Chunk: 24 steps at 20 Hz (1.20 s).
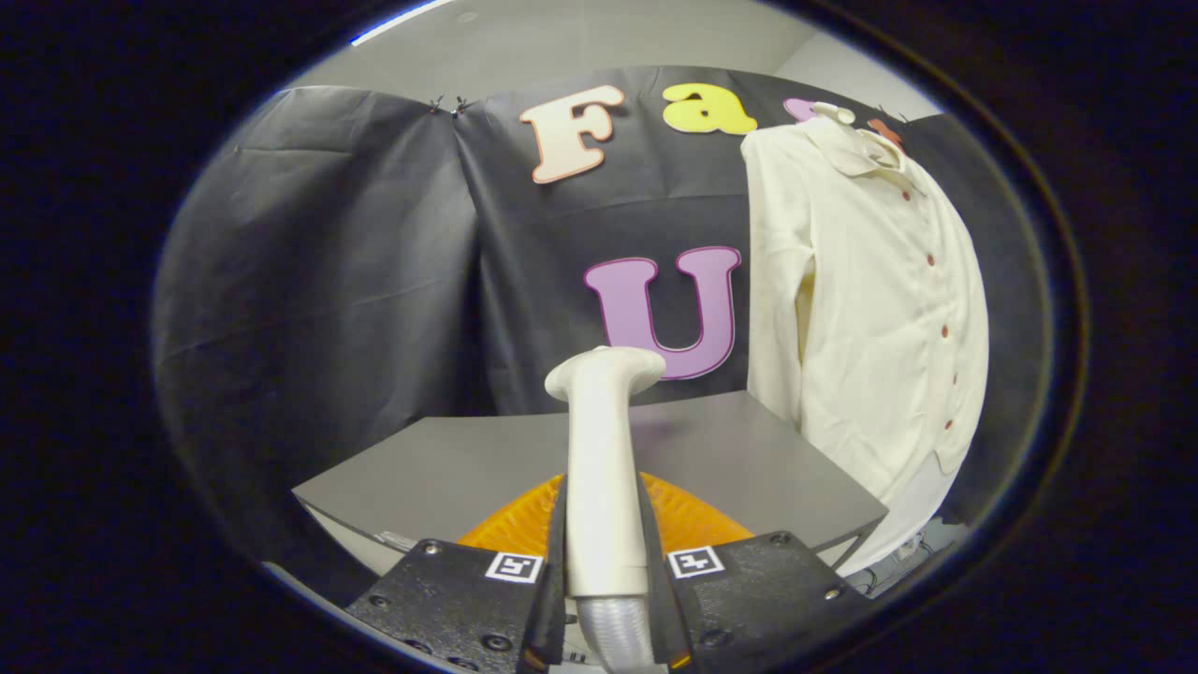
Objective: Iron the clothes twice with a garment steamer, once on the left side and once on the right side.
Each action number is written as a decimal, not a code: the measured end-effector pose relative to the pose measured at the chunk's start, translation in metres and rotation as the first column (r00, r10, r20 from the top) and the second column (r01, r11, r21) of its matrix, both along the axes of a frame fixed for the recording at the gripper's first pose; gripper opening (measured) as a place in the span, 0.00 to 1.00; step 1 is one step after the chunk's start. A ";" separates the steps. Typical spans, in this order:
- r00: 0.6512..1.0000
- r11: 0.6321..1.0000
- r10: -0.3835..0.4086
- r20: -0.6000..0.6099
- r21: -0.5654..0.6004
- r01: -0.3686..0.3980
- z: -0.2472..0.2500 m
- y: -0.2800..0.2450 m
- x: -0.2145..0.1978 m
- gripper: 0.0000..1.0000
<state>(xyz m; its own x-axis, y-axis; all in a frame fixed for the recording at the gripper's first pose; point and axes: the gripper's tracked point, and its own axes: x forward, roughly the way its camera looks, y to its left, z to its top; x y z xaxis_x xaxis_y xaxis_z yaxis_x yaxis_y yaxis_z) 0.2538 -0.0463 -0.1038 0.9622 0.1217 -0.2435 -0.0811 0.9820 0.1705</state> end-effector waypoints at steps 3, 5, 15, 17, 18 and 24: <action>0.998 1.000 -0.021 0.066 0.002 0.020 0.025 -0.032 -0.014 0.35; 0.992 0.998 -0.056 0.115 0.010 0.055 0.043 -0.064 -0.023 0.34; 0.880 0.952 -0.259 0.398 -0.051 0.303 0.135 -0.221 -0.024 0.34; 0.868 0.939 -0.268 0.417 -0.090 0.333 0.135 -0.235 -0.013 0.34; 0.868 0.936 -0.268 0.418 -0.100 0.336 0.132 -0.240 -0.007 0.34; 0.889 0.953 -0.258 0.379 -0.052 0.299 0.100 -0.246 0.026 0.35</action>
